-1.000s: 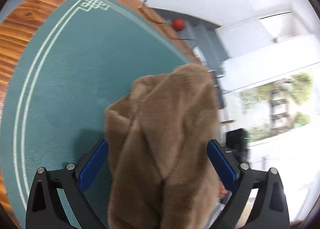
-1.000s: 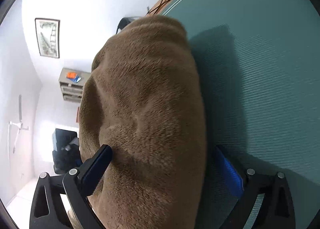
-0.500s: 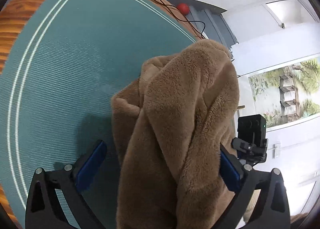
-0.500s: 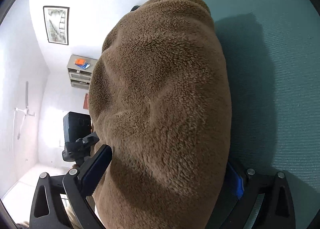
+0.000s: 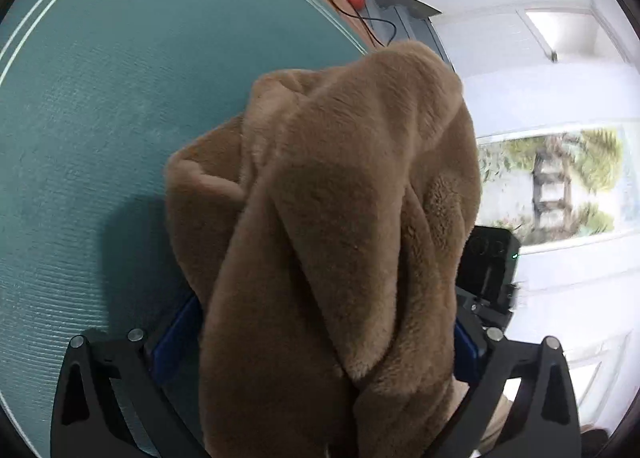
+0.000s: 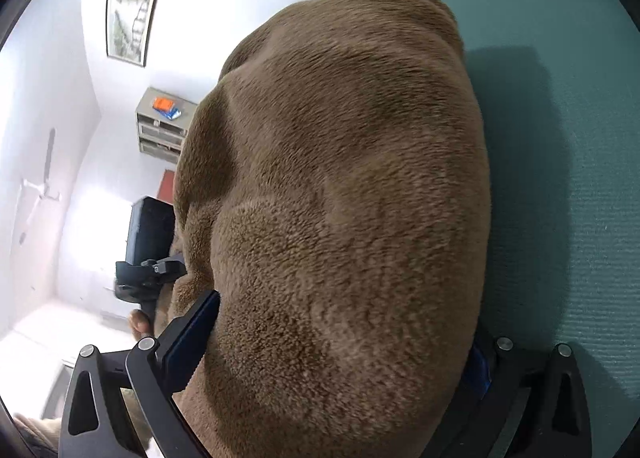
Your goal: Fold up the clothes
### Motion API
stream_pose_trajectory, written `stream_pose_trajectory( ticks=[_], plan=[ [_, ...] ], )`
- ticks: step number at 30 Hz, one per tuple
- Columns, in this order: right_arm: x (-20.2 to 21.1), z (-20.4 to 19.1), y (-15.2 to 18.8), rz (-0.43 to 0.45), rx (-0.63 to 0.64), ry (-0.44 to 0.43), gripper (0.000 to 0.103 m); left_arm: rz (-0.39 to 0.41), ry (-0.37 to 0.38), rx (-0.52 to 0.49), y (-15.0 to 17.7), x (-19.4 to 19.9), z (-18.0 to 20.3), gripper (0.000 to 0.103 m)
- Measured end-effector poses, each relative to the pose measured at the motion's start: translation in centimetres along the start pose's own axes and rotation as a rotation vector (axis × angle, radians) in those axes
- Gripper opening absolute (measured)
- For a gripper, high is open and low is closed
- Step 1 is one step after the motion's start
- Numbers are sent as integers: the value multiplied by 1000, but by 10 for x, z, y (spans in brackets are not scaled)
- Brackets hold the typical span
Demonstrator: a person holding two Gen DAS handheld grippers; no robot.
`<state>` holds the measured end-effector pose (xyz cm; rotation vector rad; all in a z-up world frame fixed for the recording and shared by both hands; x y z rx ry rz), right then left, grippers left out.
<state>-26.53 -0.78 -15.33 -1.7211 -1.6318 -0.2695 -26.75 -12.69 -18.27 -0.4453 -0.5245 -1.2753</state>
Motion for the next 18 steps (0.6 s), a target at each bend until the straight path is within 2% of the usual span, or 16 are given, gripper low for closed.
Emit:
stream_pose_trajectory(
  ticks=[1, 3, 4, 8, 13, 18],
  plan=[
    [0, -1, 1, 1, 10, 18, 103, -4, 7, 12, 2, -1, 1, 84],
    [-1, 0, 3, 1, 32, 81, 93, 1, 7, 30, 3, 2, 1, 74],
    [0, -1, 5, 4, 40, 102, 80, 5, 3, 34, 4, 5, 2, 72],
    [10, -6, 8, 40, 42, 117, 62, 37, -61, -5, 12, 14, 16, 62],
    [37, -19, 14, 100, 88, 177, 56, 79, -103, -47, 27, 22, 48, 59],
    [103, -27, 30, 190, 135, 252, 56, 86, -65, -105, 42, 8, 105, 59]
  ],
)
Point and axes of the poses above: each gripper's, at about its wrist camera, not at the fingertips, and x roughly against the way its jaws point, z to its right, y to its underside, the point moved 10 cm from there along -x, roughly the way its jaws point, and after that the axes turned 6 degrees about x, right-handed, at the moved point
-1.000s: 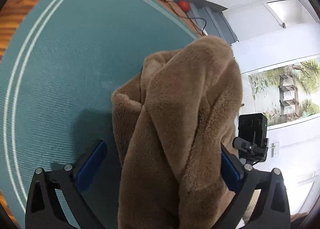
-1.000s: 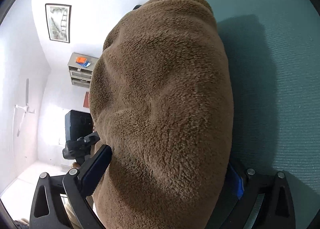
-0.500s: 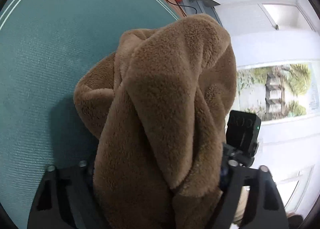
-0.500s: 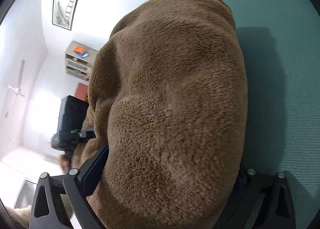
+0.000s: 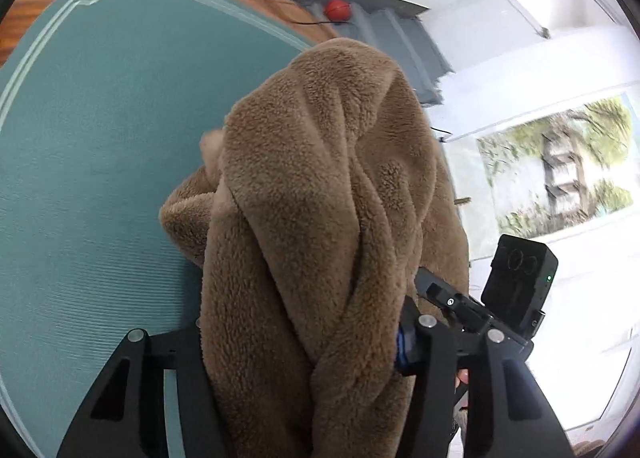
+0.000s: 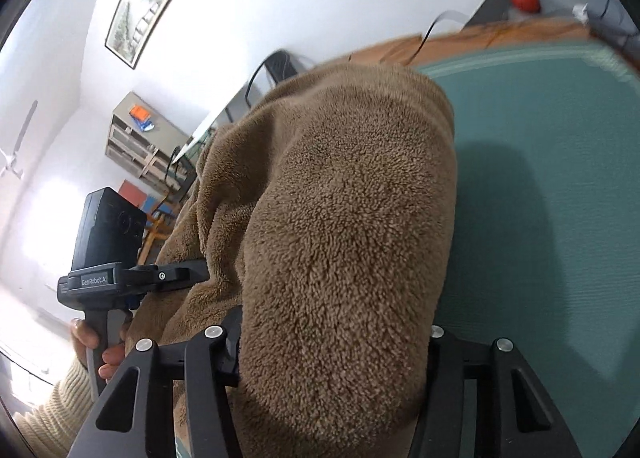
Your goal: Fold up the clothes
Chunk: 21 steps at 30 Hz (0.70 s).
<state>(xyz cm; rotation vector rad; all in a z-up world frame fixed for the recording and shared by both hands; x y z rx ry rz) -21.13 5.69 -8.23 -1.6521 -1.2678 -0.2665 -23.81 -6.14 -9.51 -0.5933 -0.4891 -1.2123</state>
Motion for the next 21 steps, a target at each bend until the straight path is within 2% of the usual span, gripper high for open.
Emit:
stream_pose_trajectory(
  ticks=[7, 10, 13, 15, 17, 19, 21],
  plan=[
    [118, 56, 23, 81, -4, 124, 56, -47, 80, -91, 43, -56, 102, 59],
    [168, 95, 44, 97, -33, 180, 56, -85, 96, -103, 73, -106, 142, 59],
    [206, 137, 69, 91, -71, 219, 56, -114, 70, -110, 86, -141, 155, 59],
    [209, 156, 81, 75, -93, 235, 56, -133, 51, -114, 93, -162, 162, 59],
    [212, 180, 93, 29, -118, 248, 56, -160, 5, -91, 99, -183, 148, 60],
    [218, 202, 101, -23, -142, 262, 59, -171, -30, -64, 105, -198, 133, 66],
    [219, 221, 110, -48, -152, 273, 67, -155, -46, -40, 109, -202, 126, 79]
  ],
)
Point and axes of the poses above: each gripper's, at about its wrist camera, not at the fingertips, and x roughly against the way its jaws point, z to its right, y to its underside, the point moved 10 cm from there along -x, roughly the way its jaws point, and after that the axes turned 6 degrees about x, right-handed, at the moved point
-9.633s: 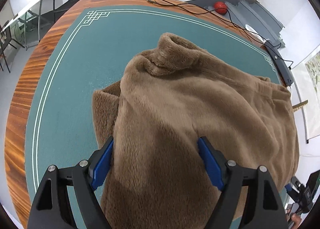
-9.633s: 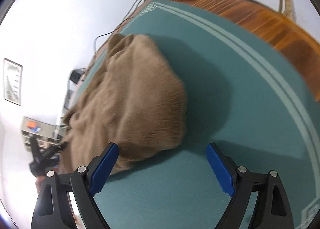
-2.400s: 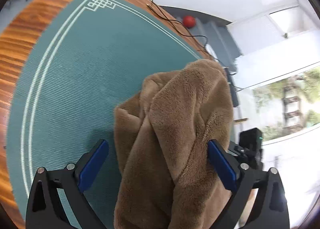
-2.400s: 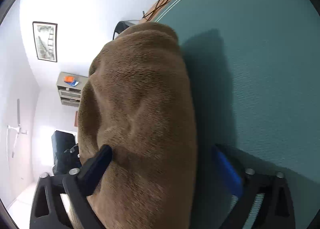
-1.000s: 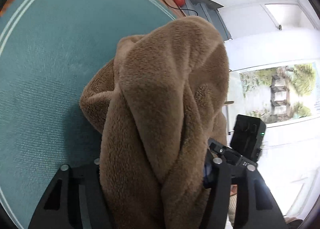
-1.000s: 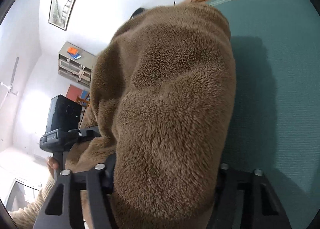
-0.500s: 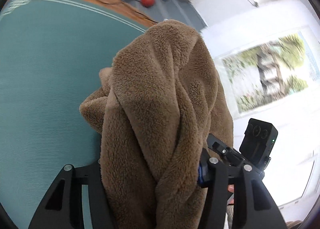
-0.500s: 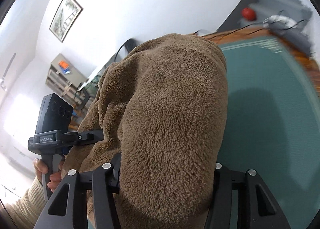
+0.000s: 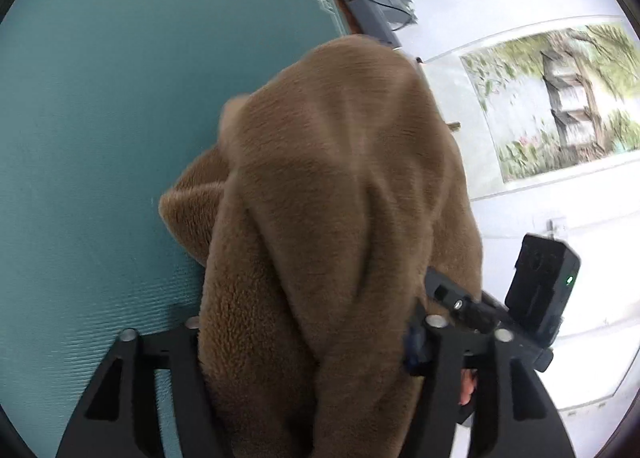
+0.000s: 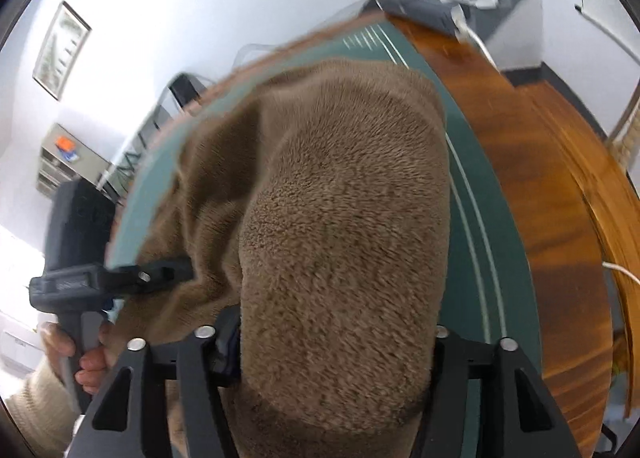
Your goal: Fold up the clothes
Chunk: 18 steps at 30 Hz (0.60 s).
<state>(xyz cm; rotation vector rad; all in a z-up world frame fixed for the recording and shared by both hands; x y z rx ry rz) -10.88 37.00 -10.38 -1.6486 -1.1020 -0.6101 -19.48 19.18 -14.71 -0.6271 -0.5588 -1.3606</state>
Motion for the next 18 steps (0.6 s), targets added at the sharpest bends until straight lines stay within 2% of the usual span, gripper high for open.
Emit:
stream_pose_trajectory(
  ticks=[2, 3, 6, 10, 11, 13, 15, 17, 18],
  plan=[
    [0, 11, -1, 18, -15, 1, 79, 18, -36, 16, 1, 6, -4, 86],
    [1, 14, -4, 26, -13, 8, 81, 29, -57, 8, 1, 11, -4, 86],
    [14, 10, -12, 63, 61, 95, 81, 99, -166, -38, 1, 39, 1, 86],
    [48, -2, -15, 175, 187, 258, 81, 269, -298, -183, 12, 89, 30, 87],
    [61, -4, -12, 210, 213, 272, 81, 290, -311, -220, 17, 95, 37, 87],
    [77, -29, 0, 259, 255, 246, 81, 332, -336, -294, 27, 106, 53, 87],
    [79, -50, 20, 260, 316, 231, 81, 331, -355, -362, 41, 105, 59, 87],
    [58, -65, 27, 220, 359, 220, 81, 302, -405, -410, 62, 73, 60, 87],
    [44, -69, 29, 194, 364, 215, 81, 287, -432, -416, 47, 46, 85, 87]
  ],
)
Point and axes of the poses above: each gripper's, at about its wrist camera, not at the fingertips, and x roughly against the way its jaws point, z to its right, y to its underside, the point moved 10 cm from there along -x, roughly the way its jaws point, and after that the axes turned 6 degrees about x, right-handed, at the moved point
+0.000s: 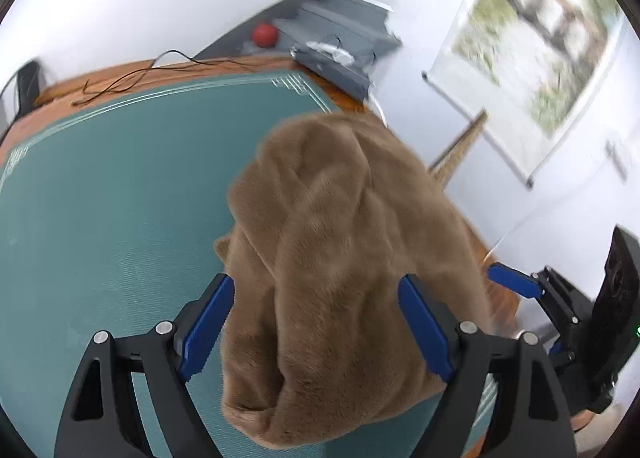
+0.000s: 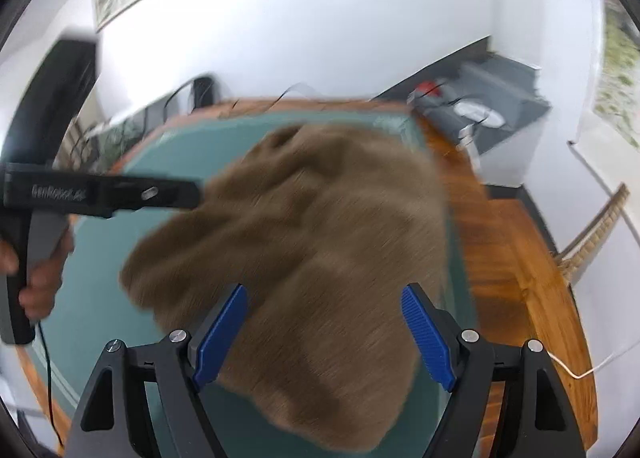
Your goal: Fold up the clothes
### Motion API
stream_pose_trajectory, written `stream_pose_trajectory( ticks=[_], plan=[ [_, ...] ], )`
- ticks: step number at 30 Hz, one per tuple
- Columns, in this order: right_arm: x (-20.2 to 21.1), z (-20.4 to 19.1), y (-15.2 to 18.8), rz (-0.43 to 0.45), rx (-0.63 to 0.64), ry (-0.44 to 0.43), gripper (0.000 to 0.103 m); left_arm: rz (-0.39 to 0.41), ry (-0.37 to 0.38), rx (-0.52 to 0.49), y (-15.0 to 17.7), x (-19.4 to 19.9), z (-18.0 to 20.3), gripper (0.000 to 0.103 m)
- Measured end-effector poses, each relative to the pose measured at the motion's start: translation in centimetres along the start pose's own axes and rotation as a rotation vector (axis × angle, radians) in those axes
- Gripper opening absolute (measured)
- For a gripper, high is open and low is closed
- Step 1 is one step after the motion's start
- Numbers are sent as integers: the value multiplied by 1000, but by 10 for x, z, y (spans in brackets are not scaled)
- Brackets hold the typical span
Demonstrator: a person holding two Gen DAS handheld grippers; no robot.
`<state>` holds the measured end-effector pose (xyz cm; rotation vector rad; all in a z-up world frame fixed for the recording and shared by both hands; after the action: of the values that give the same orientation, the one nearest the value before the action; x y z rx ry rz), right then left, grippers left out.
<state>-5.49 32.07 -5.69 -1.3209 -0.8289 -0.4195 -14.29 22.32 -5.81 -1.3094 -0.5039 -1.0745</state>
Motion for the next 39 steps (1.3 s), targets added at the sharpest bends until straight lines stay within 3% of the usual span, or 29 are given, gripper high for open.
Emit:
stream_pose_trajectory(
  ticks=[4, 9, 13, 17, 20, 24, 28, 32, 39],
  plan=[
    [-38, 2, 25, -68, -24, -4, 84, -66, -29, 19, 20, -46, 5, 87],
    [-36, 0, 28, -78, -4, -24, 86, -53, -8, 61, 32, -42, 1, 87],
    [-23, 18, 12, -78, -78, -92, 86, -24, -7, 58, 37, -31, -1, 87],
    [-6, 49, -26, -34, -92, -48, 86, -23, -9, 47, 43, -26, -15, 87],
    [5, 45, -35, -15, -119, -58, 86, -32, 16, 78, 32, -21, -25, 87],
    [16, 18, -29, 11, -123, -74, 86, 0, 35, 152, -6, -23, -40, 87],
    [16, -27, -28, 71, -74, -35, 86, 35, 11, 203, -53, -25, -69, 88],
    [5, -60, -36, 100, -24, 18, 86, 10, -7, 218, -87, -48, -81, 88],
    [-43, -75, -48, 53, -32, 106, 86, -102, 139, 137, -85, -92, -51, 88]
  ],
)
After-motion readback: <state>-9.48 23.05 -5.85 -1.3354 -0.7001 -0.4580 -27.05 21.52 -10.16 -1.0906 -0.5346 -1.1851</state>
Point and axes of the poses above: each gripper's, at about its wrist camera, not at the fingertips, and x roughly against the way its jaws point, z to its right, y to its underside, the point moved 10 cm from there along -x, roughly the way its jaws point, and after that the axes turned 6 degrees about x, right-handed, at the moved point
